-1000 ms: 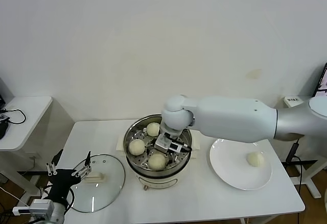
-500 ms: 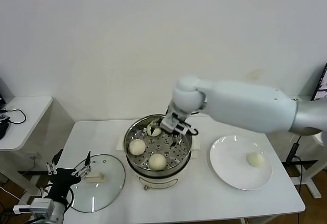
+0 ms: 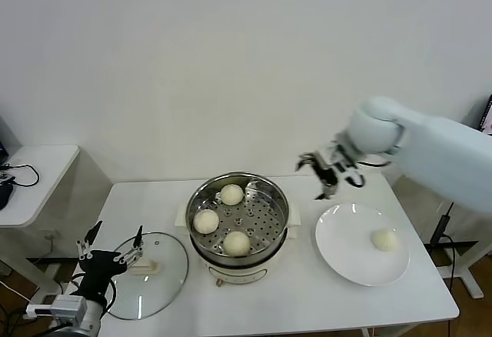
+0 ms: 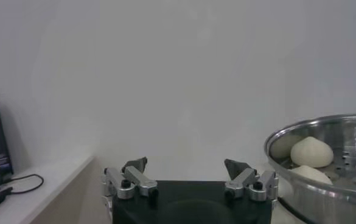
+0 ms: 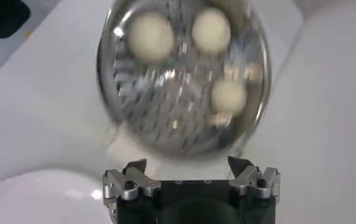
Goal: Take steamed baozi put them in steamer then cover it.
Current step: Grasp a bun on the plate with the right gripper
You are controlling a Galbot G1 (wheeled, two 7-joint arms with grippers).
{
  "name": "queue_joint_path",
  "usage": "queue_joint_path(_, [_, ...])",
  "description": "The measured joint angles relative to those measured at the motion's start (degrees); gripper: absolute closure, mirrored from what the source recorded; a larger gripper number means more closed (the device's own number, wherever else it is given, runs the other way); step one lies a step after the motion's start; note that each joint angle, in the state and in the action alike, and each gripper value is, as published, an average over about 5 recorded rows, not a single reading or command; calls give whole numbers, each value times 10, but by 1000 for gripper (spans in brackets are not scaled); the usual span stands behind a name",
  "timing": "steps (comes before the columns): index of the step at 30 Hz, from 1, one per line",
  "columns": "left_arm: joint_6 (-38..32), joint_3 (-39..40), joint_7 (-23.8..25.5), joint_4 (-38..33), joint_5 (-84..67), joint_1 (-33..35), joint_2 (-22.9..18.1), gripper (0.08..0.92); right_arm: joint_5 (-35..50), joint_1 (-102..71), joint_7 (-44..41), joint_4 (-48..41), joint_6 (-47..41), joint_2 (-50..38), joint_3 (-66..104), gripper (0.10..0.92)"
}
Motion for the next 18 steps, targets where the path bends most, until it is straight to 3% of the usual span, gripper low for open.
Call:
queue_joint_path(8, [4,8,0,-1,4,0,5,177,-47,-147,6,-8,-11,-98,113,203])
queue_joint_path(18, [9,7,-1,-6,6,3,7,177,-110,-328,14,-56,-15,-125,250,202])
